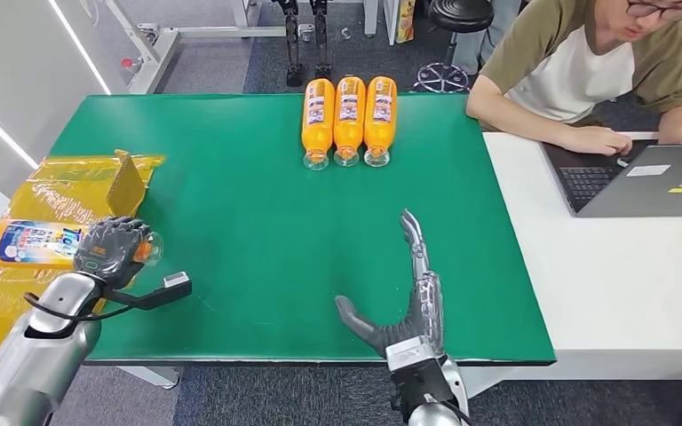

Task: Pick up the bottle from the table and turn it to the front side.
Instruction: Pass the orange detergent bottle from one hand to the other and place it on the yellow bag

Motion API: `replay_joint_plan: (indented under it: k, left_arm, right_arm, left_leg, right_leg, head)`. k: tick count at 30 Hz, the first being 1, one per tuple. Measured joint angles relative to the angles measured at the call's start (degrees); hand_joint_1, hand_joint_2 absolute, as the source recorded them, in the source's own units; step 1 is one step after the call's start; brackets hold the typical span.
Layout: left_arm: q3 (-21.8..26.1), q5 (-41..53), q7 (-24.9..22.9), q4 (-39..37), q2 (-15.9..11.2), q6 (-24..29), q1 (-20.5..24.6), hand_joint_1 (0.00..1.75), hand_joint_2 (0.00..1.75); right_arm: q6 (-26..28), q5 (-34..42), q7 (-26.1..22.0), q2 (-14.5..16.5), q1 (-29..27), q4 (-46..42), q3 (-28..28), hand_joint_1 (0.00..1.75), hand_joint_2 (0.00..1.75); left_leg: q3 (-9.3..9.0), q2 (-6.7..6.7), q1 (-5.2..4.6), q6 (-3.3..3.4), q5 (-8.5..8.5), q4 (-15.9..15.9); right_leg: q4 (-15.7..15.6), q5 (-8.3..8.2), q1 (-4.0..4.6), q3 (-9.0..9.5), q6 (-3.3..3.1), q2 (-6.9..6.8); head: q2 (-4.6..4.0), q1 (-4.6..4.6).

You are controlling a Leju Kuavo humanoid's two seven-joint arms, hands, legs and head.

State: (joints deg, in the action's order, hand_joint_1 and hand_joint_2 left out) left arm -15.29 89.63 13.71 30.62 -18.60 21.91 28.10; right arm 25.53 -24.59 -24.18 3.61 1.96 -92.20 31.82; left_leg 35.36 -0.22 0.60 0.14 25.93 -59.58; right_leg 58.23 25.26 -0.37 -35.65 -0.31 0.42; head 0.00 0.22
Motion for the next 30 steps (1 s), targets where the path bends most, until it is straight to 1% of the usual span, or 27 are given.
replay_joint_plan:
  k: [4,11,12,15,16,18,19,20,23,24,26,30]
  left_arm:
    - [-1.3,-0.42,-0.53,-2.81,1.1,0.27,1.17,1.75,1.75]
    - [-2.08,-1.24,-0.5,-5.25,2.43,0.35,1.68,1.74,1.75]
    - [-2.1,-1.7,-0.32,-5.51,2.66,0.32,1.73,1.69,1.75]
    - [-2.1,-3.21,0.2,-6.23,3.86,-0.18,1.77,1.45,1.75]
    - [-2.1,-3.68,0.27,-6.44,4.35,-0.47,1.77,1.42,1.75]
    - [-2.1,-4.63,0.49,-6.75,5.23,-0.83,1.76,1.42,1.75]
    - [-2.09,-5.02,0.61,-6.86,5.62,-0.87,1.76,1.37,1.75]
    - [-2.09,-5.3,0.7,-6.96,5.96,-0.85,1.76,1.17,1.75]
    - [-2.04,-6.08,1.02,-7.09,6.67,-0.62,1.76,0.28,1.75]
    - [-1.98,-6.55,1.28,-7.1,6.85,-0.5,1.76,0.13,1.75]
    - [-1.74,-7.85,2.23,-7.1,7.28,-0.36,1.75,0.02,1.75]
    - [-0.68,-12.56,5.84,-7.06,8.35,-0.88,1.74,0.0,1.75]
  right_arm:
    - [0.34,-0.01,-0.02,0.0,-0.02,0.01,0.0,0.0,1.75]
    - [0.44,-0.06,-0.01,0.0,-0.02,0.01,0.0,0.0,1.75]
    - [0.44,-0.11,0.04,0.0,-0.02,0.0,0.0,0.0,1.75]
    - [0.44,-0.6,0.56,0.0,-0.11,-0.22,0.0,0.0,1.75]
    - [0.44,-0.91,0.85,0.0,-0.19,-0.41,0.0,0.0,1.75]
    - [0.39,-1.6,1.44,0.0,-0.37,-0.94,0.0,0.0,1.75]
    - [0.36,-1.92,1.66,0.0,-0.43,-1.2,0.0,0.0,1.75]
    - [0.33,-2.15,1.79,0.0,-0.47,-1.43,0.0,0.0,1.75]
    - [0.31,-2.39,1.9,0.0,-0.52,-1.9,0.0,0.0,1.75]
    - [0.31,-2.42,1.91,0.0,-0.54,-2.01,0.0,0.0,1.75]
    - [0.33,-2.47,1.95,0.0,-0.61,-2.2,0.0,0.0,1.75]
    - [0.28,-3.09,2.28,0.0,-1.04,-2.62,-0.02,0.0,1.75]
  left_leg:
    - [0.0,0.0,0.0,0.0,0.0,0.0]
    - [0.0,0.03,0.01,-0.01,0.01,0.0]
    - [0.0,0.03,0.01,-0.01,0.01,0.0]
    - [0.0,0.02,0.0,-0.01,0.01,0.0]
    - [0.0,0.02,0.0,-0.01,0.01,0.0]
    - [0.01,0.02,0.0,0.0,0.01,0.0]
    - [0.01,0.02,0.0,0.0,0.01,0.0]
    - [0.01,0.02,0.0,0.0,0.01,-0.01]
    - [0.01,0.02,-0.01,0.0,0.01,-0.01]
    - [0.01,0.02,-0.01,0.0,0.01,-0.01]
    - [0.01,0.02,0.0,0.0,0.01,0.0]
    - [0.01,0.02,0.0,0.0,0.01,0.0]
  right_leg:
    - [-0.01,0.0,0.0,-0.01,0.0,0.02]
    - [-0.01,0.0,0.01,-0.03,0.0,0.07]
    - [0.0,0.0,0.01,-0.03,0.0,0.07]
    - [-0.01,0.0,0.0,-0.03,0.0,0.06]
    - [-0.01,0.0,0.0,-0.03,0.0,0.06]
    - [-0.01,0.0,0.0,-0.02,0.0,0.06]
    - [-0.01,0.0,0.0,-0.02,0.0,0.06]
    - [-0.01,0.0,0.0,-0.02,0.0,0.06]
    - [-0.01,0.0,0.0,-0.02,0.0,0.07]
    - [-0.01,0.0,0.0,-0.02,0.0,0.06]
    - [-0.01,0.0,0.0,-0.02,0.0,0.06]
    - [-0.01,0.0,0.0,-0.02,0.0,0.06]
  head:
    - [0.0,-0.01]
    - [0.0,-0.01]
    - [0.0,-0.01]
    - [0.0,0.0]
    - [0.0,0.0]
    - [0.0,-0.01]
    - [0.0,-0.01]
    - [0.0,-0.01]
    - [0.0,-0.01]
    - [0.0,-0.01]
    - [0.0,-0.01]
    - [0.0,-0.01]
